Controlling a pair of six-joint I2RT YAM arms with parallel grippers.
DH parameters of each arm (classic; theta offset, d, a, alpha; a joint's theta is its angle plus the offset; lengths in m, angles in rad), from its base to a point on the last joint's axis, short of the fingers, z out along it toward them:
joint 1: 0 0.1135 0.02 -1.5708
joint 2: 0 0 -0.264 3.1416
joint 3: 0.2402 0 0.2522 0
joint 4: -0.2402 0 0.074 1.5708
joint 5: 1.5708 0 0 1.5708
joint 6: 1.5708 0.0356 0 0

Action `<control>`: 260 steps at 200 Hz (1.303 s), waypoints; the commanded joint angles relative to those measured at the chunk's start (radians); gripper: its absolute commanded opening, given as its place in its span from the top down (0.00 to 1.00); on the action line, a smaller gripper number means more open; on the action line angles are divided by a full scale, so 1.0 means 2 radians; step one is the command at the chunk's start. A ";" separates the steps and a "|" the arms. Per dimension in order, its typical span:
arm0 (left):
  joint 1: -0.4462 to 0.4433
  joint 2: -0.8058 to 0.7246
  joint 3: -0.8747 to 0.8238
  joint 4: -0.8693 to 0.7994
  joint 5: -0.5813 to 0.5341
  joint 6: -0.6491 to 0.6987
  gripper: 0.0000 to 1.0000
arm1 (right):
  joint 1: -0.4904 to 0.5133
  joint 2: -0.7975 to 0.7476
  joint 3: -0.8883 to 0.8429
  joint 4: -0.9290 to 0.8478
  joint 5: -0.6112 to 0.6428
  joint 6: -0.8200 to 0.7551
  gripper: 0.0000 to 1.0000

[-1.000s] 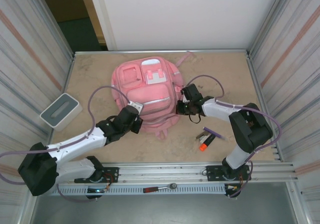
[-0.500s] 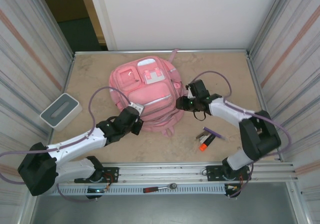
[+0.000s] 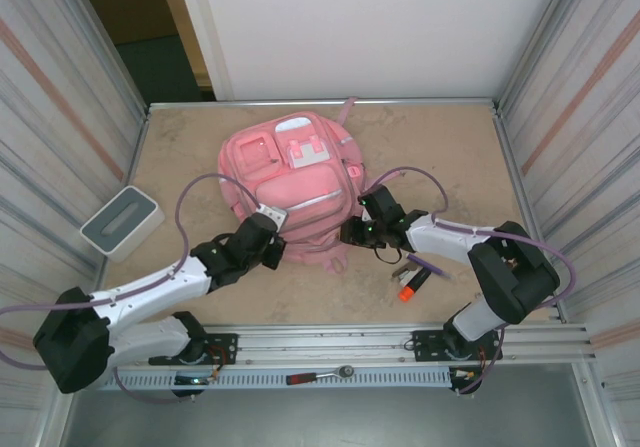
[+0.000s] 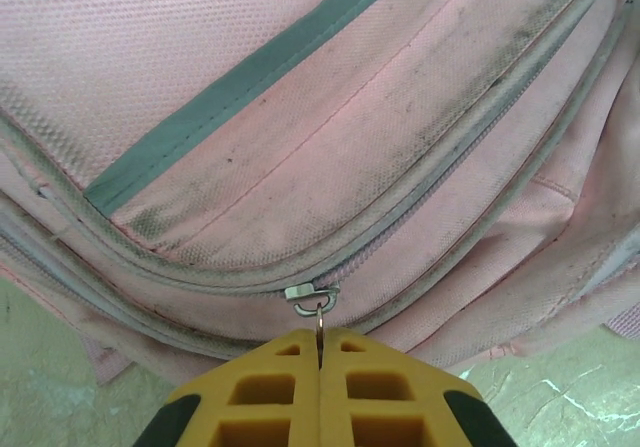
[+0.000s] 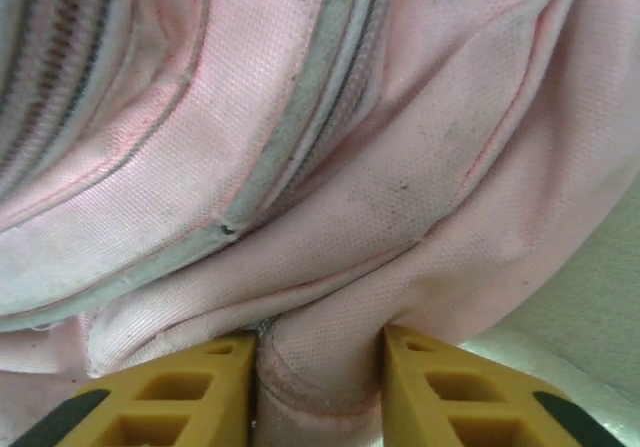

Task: Pack the student bag

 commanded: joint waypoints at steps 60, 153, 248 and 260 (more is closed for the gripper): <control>0.034 -0.023 -0.025 0.002 0.004 0.002 1.00 | -0.040 0.023 0.051 -0.070 0.140 -0.099 0.86; 0.023 -0.009 -0.031 0.079 0.112 -0.026 1.00 | -0.042 -0.003 0.091 -0.097 0.100 -0.117 0.48; 0.017 -0.002 -0.022 0.061 0.067 -0.002 1.00 | -0.047 0.022 -0.019 0.074 -0.058 -0.017 0.61; 0.021 -0.004 -0.022 0.051 0.050 0.008 1.00 | -0.058 0.025 -0.018 0.071 -0.057 -0.024 0.74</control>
